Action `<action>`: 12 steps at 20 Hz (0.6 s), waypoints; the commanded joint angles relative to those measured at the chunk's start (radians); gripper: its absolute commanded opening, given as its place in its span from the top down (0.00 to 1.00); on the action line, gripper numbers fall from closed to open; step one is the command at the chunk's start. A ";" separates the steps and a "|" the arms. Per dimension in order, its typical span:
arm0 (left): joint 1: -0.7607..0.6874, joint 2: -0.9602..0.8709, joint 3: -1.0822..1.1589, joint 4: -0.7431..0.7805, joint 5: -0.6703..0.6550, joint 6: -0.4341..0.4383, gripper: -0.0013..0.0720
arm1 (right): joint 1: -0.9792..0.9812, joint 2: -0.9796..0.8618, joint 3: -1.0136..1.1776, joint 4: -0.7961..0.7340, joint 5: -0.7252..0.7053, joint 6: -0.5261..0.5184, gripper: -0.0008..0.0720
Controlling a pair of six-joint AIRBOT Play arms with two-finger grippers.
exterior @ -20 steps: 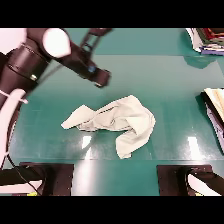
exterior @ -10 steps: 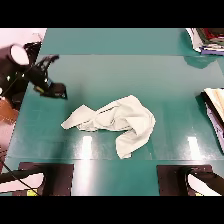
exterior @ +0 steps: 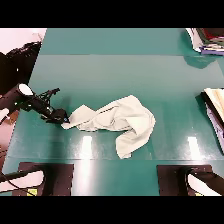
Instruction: Fold the shirts.
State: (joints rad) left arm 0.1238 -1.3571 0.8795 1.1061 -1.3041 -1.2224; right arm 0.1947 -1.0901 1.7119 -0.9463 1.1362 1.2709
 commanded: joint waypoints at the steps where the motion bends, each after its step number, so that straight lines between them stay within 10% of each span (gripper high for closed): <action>1: 0.007 -0.001 -0.059 -0.072 0.059 0.052 0.23 | 0.001 0.000 0.001 0.001 0.000 0.001 0.96; 4: 0.007 0.000 -0.056 -0.095 0.050 0.047 0.95 | 0.000 0.000 0.001 -0.002 0.035 0.001 0.96; 12: 0.007 0.187 0.221 -0.096 0.029 0.043 0.95 | 0.000 0.072 -0.420 -0.259 0.290 0.135 0.96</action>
State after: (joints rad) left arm 0.1303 -1.2339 0.9977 1.0138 -1.2728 -1.1797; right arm 0.1947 -1.0515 1.4860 -1.1324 1.3682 1.3724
